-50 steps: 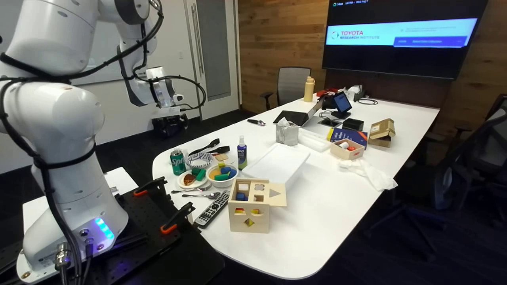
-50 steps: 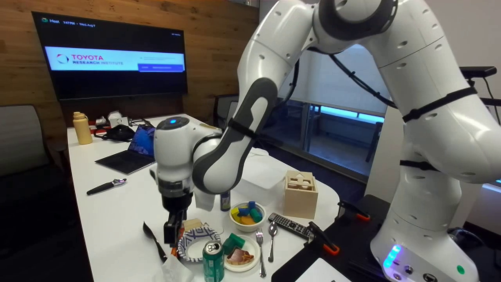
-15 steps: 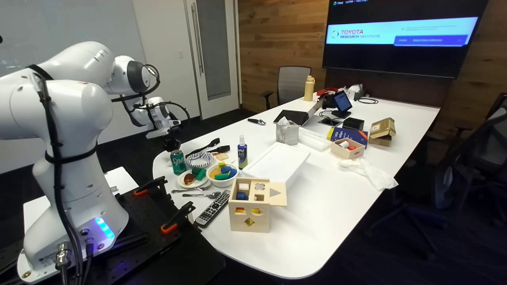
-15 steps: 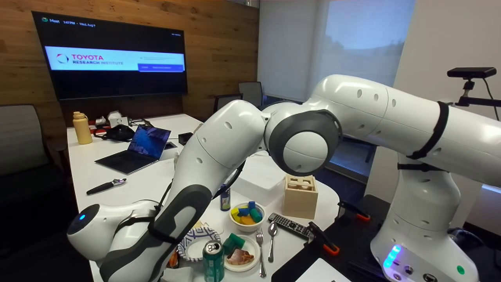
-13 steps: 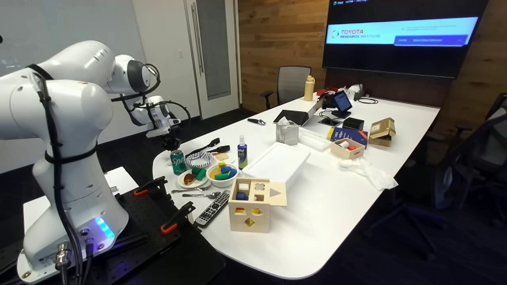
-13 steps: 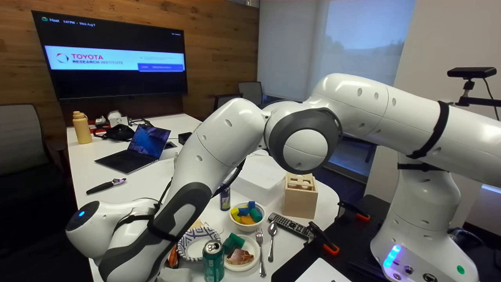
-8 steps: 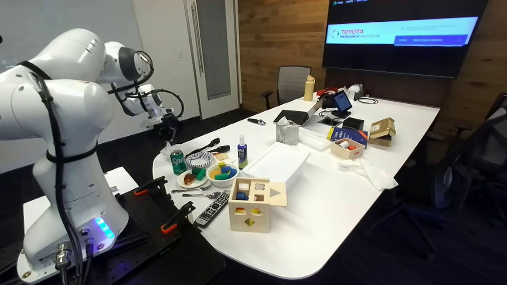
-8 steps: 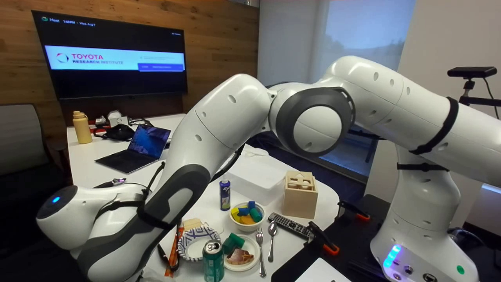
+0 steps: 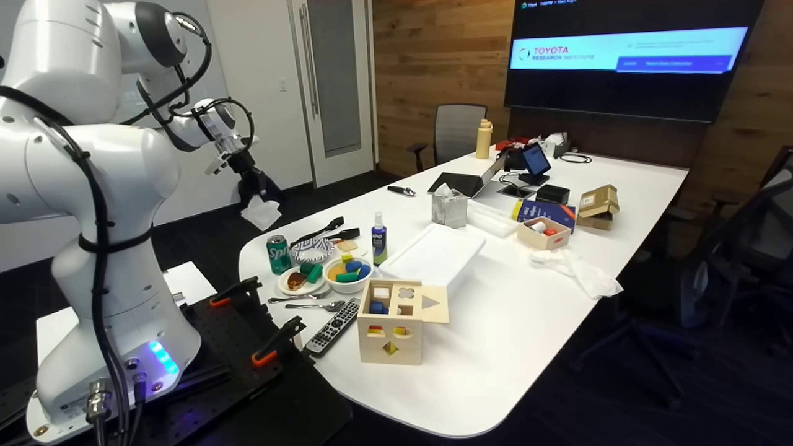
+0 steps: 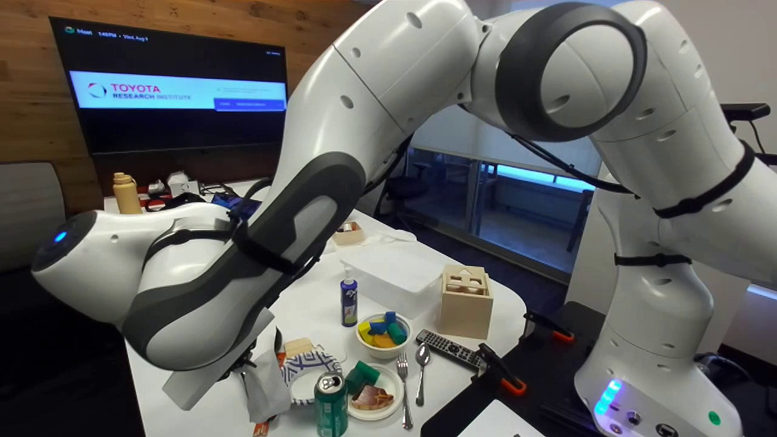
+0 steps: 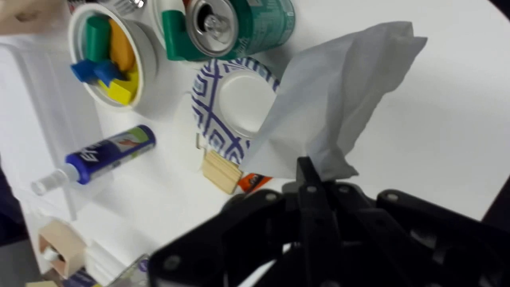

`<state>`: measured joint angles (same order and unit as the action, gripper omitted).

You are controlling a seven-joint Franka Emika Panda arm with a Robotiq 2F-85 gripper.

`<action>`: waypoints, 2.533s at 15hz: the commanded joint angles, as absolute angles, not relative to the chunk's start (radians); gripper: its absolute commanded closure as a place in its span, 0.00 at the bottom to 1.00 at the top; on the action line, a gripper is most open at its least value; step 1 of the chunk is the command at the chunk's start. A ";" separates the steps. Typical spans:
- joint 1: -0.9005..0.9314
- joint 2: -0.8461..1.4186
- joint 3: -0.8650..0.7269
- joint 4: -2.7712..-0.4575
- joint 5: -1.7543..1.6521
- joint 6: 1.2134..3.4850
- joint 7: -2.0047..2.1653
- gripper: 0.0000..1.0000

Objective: Use the napkin to wipe the remote control.

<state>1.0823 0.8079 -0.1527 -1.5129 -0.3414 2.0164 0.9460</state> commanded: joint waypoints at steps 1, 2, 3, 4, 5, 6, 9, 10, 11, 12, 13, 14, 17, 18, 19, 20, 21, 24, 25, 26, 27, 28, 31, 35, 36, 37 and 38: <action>1.071 0.631 -0.156 -1.751 -0.381 1.997 1.144 1.00; 1.062 0.597 -0.152 -1.801 -0.387 1.995 1.203 1.00; 1.045 0.565 -0.146 -1.851 -0.389 1.992 1.254 1.00; 1.026 0.535 -0.140 -1.904 -0.388 1.999 1.303 1.00; 1.002 0.506 -0.134 -1.957 -0.383 2.015 1.349 1.00; 0.977 0.478 -0.129 -2.009 -0.386 2.039 1.390 1.00; 0.900 0.379 -0.118 -2.166 -0.433 2.090 1.486 1.00; 0.869 0.345 -0.116 -2.221 -0.463 2.114 1.510 1.00; 0.834 0.311 -0.112 -2.274 -0.497 2.142 1.525 1.00; 0.794 0.278 -0.108 -2.329 -0.534 2.187 1.532 1.00; 0.753 0.247 -0.107 -2.385 -0.575 2.234 1.540 1.00; 0.706 0.218 -0.103 -2.441 -0.614 2.295 1.535 1.00; 0.540 0.134 -0.087 -2.616 -0.736 2.482 1.519 1.00; 0.488 0.113 -0.080 -2.661 -0.794 2.536 1.517 1.00; 0.437 0.099 -0.069 -2.694 -0.854 2.585 1.514 1.00; 0.395 0.086 -0.054 -2.712 -0.918 2.621 1.501 1.00; 0.381 0.164 -0.011 -2.634 -0.862 2.554 1.516 0.99; 0.326 0.122 0.001 -2.688 -0.914 2.603 1.506 0.99; 0.327 0.117 0.006 -2.689 -0.913 2.603 1.505 0.99; 0.329 0.115 0.011 -2.689 -0.913 2.603 1.505 0.99; 0.330 0.115 0.013 -2.689 -0.913 2.603 1.505 0.99; 0.330 0.115 0.013 -2.689 -0.913 2.603 1.505 0.99; 0.368 0.194 -0.053 -2.630 -0.947 2.666 1.512 1.00; 0.340 0.263 -0.095 -2.606 -0.967 2.791 1.517 1.00; 0.333 0.276 -0.106 -2.612 -0.968 2.819 1.524 1.00; 0.329 0.290 -0.118 -2.615 -0.970 2.845 1.532 1.00; 0.328 0.306 -0.136 -2.616 -0.982 2.870 1.549 1.00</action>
